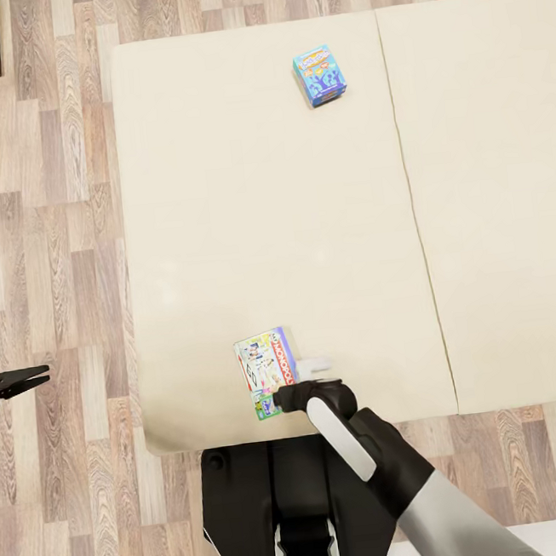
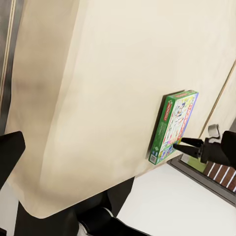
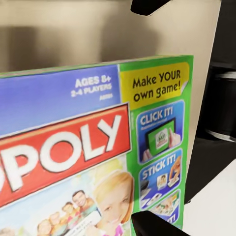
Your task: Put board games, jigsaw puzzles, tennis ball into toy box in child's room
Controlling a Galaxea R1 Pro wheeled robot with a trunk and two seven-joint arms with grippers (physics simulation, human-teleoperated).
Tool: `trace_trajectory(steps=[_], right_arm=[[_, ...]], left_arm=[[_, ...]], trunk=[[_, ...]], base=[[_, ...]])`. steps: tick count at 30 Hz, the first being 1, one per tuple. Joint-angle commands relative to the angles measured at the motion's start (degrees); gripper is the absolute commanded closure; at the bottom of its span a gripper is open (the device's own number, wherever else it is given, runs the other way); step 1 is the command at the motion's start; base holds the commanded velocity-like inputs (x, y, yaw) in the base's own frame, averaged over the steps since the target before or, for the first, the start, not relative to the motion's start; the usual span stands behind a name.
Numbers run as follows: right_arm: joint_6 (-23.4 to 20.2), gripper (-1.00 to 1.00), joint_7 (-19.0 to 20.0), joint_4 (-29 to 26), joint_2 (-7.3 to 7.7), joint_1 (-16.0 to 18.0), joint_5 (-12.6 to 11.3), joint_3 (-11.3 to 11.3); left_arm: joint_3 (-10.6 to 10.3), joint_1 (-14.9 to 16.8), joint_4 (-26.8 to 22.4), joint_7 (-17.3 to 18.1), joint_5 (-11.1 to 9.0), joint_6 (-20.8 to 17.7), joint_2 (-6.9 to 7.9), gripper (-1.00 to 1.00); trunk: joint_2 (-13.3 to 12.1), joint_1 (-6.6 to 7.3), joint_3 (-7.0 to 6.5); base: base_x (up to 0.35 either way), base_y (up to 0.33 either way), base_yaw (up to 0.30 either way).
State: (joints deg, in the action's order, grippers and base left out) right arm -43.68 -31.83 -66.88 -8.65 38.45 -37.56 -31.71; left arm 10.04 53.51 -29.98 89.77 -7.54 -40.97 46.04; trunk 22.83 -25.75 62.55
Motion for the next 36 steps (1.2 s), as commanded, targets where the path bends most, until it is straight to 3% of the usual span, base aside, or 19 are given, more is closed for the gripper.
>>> trace_trajectory(steps=[1,21,31,36], right_arm=[[0.05,-1.0,-0.57,0.09,-0.01,0.14,-0.58,-0.13],[0.51,-1.0,0.33,0.34,-0.39,0.31,0.73,-0.4],[0.77,-1.0,8.6,0.34,-0.22,0.31,1.04,-0.45],[1.35,-1.0,9.78,0.34,-0.2,0.31,1.0,-0.41]], left_arm=[[-0.02,0.02,0.01,0.23,0.03,-0.61,0.0,-1.0],[-0.02,0.02,0.01,0.23,0.08,-0.61,-0.14,-1.0],[-0.02,0.02,0.01,0.23,0.16,-0.61,-0.66,-1.0],[-0.02,0.02,0.01,0.23,0.15,-0.61,-0.68,-1.0]], trunk=[[0.09,-0.04,0.06],[0.09,-0.04,0.06],[0.09,-0.04,0.06],[0.09,-0.04,0.06]], base=[[0.0,0.0,0.0],[0.0,0.0,0.0],[0.0,0.0,0.0],[0.0,0.0,0.0]])
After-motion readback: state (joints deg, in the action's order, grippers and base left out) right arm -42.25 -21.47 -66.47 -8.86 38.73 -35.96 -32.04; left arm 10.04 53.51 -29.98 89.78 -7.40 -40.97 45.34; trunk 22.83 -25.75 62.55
